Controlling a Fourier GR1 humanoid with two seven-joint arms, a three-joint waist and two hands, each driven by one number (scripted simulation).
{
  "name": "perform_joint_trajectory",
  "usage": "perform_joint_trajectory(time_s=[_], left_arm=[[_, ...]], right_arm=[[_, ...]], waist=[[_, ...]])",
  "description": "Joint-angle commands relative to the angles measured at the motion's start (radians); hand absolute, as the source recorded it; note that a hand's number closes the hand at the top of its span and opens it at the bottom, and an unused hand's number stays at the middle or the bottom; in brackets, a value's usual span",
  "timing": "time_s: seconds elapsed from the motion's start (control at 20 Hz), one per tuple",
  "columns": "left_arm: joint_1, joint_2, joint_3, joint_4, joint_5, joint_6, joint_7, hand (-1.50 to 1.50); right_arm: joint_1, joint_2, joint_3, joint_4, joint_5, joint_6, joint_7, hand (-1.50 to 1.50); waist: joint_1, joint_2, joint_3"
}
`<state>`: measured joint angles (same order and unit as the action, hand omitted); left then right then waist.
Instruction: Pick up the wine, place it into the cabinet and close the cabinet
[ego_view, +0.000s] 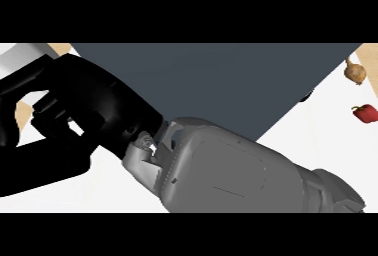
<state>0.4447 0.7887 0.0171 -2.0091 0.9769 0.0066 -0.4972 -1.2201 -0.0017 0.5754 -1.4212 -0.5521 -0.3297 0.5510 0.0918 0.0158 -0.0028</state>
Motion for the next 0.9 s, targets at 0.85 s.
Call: perform_joint_trajectory(time_s=[0.85], left_arm=[[0.004,0.03,0.156,0.05,0.068,-0.073,0.062,-1.5]], right_arm=[[-0.109,-0.072,-0.185,0.662,-0.156,0.335,-0.336,1.5]], waist=[[-0.04,0.001,0.002]])
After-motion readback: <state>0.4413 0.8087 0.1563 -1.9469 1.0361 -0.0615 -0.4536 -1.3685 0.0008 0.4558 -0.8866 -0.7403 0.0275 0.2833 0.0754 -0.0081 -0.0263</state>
